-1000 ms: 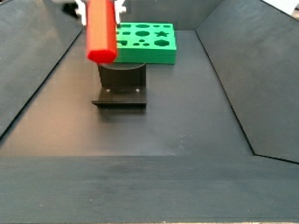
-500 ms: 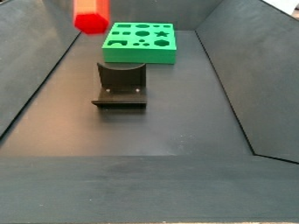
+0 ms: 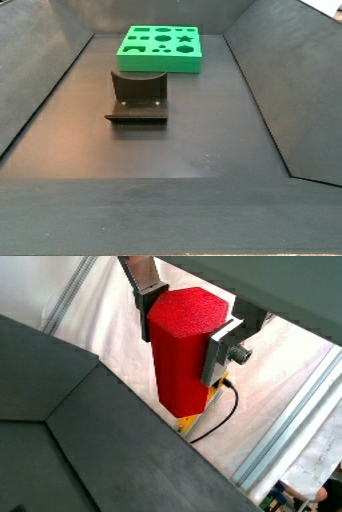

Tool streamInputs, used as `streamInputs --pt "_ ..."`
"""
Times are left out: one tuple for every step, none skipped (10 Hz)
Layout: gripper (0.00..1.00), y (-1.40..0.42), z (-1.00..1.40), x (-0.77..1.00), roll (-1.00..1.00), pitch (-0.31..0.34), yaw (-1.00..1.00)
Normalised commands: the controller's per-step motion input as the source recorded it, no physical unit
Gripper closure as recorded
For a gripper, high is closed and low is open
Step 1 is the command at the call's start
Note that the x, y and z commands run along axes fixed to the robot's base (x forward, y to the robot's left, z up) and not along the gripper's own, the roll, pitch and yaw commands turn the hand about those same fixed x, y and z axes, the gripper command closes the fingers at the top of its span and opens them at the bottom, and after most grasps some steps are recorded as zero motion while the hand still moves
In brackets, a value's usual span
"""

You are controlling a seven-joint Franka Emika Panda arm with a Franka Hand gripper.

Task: Pick up the hexagon object. Move up. Place the hexagon object on the fixture. Regrasp the hexagon object. Move to above the board. Insert the hexagon object.
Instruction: Move to above the board.

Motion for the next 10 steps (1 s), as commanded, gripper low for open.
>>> streamInputs --pt "1.0 -0.01 0.25 0.02 -0.05 0.071 0.1" --pt "1.0 -1.0 0.07 -0.52 -1.0 -0.042 -0.09" --pt "1.0 -1.0 0.07 -0.52 -1.0 -0.045 -0.09" --pt "1.0 -1.0 0.08 -0.55 -1.0 -0.061 -0.1" --pt "1.0 -1.0 0.07 -0.56 -1.0 -0.067 -0.1" --pt "1.0 -1.0 0.07 -0.56 -1.0 -0.069 -0.11" --pt "1.0 -1.0 0.07 -0.57 -1.0 -0.067 -0.11" --pt "1.0 -1.0 0.07 -0.58 -1.0 -0.065 -0.12" --pt "1.0 -1.0 0.07 -0.59 -1.0 -0.067 -0.12" --pt "1.0 -1.0 0.07 -0.61 -1.0 -0.069 -0.12"
